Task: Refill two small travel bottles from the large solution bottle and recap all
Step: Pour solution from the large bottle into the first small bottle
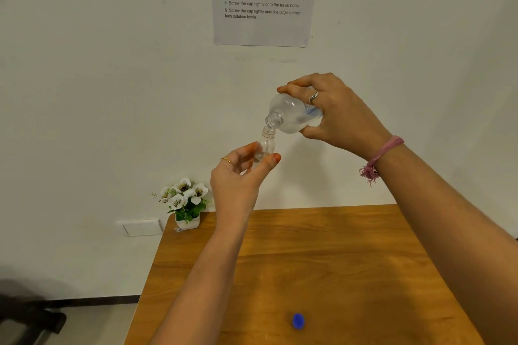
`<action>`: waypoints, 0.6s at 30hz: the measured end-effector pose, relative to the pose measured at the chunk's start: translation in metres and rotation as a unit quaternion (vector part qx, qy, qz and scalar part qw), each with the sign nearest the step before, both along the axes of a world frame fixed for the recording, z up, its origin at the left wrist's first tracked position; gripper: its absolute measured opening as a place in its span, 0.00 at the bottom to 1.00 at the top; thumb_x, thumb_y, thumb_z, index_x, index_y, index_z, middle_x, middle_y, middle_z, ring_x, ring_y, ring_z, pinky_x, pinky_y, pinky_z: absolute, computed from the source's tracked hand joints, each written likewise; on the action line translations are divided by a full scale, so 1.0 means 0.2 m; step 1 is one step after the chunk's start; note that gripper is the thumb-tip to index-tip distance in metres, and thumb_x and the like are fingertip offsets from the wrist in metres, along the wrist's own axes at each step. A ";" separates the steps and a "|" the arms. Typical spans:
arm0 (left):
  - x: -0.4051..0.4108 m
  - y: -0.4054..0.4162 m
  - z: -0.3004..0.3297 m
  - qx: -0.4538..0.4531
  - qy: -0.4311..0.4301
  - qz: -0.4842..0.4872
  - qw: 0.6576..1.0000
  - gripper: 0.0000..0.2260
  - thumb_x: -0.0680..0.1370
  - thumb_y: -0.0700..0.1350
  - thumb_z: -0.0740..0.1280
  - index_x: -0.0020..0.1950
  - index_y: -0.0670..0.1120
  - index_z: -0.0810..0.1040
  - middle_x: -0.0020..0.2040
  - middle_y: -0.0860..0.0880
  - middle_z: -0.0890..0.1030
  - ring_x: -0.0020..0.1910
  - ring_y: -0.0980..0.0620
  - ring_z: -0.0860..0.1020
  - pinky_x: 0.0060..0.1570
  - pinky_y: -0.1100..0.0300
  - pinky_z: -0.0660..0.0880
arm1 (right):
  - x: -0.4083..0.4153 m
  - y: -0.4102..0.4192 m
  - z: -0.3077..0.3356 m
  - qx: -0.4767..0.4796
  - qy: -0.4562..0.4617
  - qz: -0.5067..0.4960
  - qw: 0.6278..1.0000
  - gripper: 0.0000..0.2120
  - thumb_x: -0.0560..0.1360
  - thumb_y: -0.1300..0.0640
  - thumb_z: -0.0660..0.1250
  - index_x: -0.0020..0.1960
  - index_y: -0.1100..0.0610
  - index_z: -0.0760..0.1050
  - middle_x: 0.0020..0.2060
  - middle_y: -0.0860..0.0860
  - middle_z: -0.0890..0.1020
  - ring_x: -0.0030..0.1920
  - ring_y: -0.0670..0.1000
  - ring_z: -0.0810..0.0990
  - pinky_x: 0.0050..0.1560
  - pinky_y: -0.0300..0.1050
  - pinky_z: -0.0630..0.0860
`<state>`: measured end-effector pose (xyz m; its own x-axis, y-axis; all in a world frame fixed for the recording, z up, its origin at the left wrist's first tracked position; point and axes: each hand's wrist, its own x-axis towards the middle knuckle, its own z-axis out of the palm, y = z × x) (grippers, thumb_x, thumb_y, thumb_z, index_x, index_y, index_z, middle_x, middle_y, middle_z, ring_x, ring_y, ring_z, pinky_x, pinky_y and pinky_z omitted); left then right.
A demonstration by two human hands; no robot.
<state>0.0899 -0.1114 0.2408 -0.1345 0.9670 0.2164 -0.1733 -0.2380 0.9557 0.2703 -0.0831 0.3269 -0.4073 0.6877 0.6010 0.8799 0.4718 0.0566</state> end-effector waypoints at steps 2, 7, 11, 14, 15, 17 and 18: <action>0.00 0.00 0.00 0.000 0.000 -0.001 1.000 0.15 0.66 0.44 0.79 0.50 0.50 0.82 0.46 0.52 0.86 0.48 0.56 0.84 0.49 0.62 0.79 | 0.00 0.00 0.00 0.003 -0.001 0.002 1.000 0.32 0.66 0.62 0.74 0.68 0.52 0.69 0.61 0.53 0.76 0.60 0.56 0.72 0.59 0.42 0.63; 0.00 0.00 -0.01 0.001 0.001 0.001 1.000 0.15 0.66 0.44 0.79 0.51 0.50 0.82 0.47 0.51 0.86 0.48 0.55 0.84 0.50 0.60 0.79 | 0.00 0.00 0.00 0.001 -0.004 0.004 1.000 0.31 0.67 0.62 0.73 0.68 0.51 0.69 0.61 0.53 0.76 0.60 0.56 0.71 0.59 0.42 0.64; 0.00 0.00 -0.02 -0.001 0.005 0.005 1.000 0.16 0.66 0.44 0.79 0.51 0.51 0.81 0.47 0.51 0.86 0.48 0.55 0.84 0.50 0.60 0.79 | 0.00 0.00 -0.01 -0.001 -0.001 0.006 1.000 0.31 0.66 0.62 0.73 0.68 0.52 0.69 0.61 0.53 0.76 0.60 0.56 0.71 0.59 0.43 0.64; 0.00 0.01 -0.02 -0.001 0.006 0.006 1.000 0.16 0.66 0.45 0.79 0.51 0.50 0.81 0.47 0.51 0.86 0.49 0.55 0.84 0.50 0.60 0.79 | 0.00 0.00 -0.01 0.000 0.000 0.005 1.000 0.32 0.66 0.62 0.74 0.68 0.52 0.70 0.60 0.54 0.76 0.60 0.57 0.72 0.58 0.43 0.64; 0.00 0.01 -0.02 0.000 0.006 0.005 1.000 0.16 0.66 0.45 0.79 0.51 0.51 0.81 0.47 0.51 0.85 0.49 0.56 0.84 0.50 0.60 0.79 | 0.00 -0.01 -0.01 0.000 0.000 0.004 1.000 0.32 0.66 0.62 0.74 0.68 0.52 0.70 0.61 0.54 0.76 0.60 0.57 0.72 0.58 0.43 0.64; 0.00 0.01 -0.02 0.001 0.008 0.005 1.000 0.16 0.66 0.45 0.79 0.51 0.52 0.81 0.48 0.52 0.85 0.49 0.56 0.83 0.50 0.60 0.79 | 0.00 0.00 -0.01 0.000 0.000 0.004 1.000 0.32 0.66 0.62 0.74 0.68 0.52 0.69 0.61 0.54 0.76 0.60 0.56 0.72 0.58 0.43 0.64; 0.01 0.01 -0.02 0.001 0.008 0.005 1.000 0.16 0.66 0.45 0.79 0.51 0.52 0.81 0.48 0.52 0.85 0.49 0.56 0.83 0.51 0.60 0.79 | 0.01 0.00 0.00 -0.001 0.001 0.004 1.000 0.32 0.66 0.62 0.74 0.68 0.51 0.69 0.61 0.53 0.76 0.60 0.56 0.71 0.58 0.43 0.64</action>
<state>0.0910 -0.1103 0.2374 -0.1398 0.9654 0.2202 -0.1552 -0.2410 0.9580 0.2714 -0.0838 0.3259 -0.4118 0.6855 0.6004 0.8765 0.4783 0.0550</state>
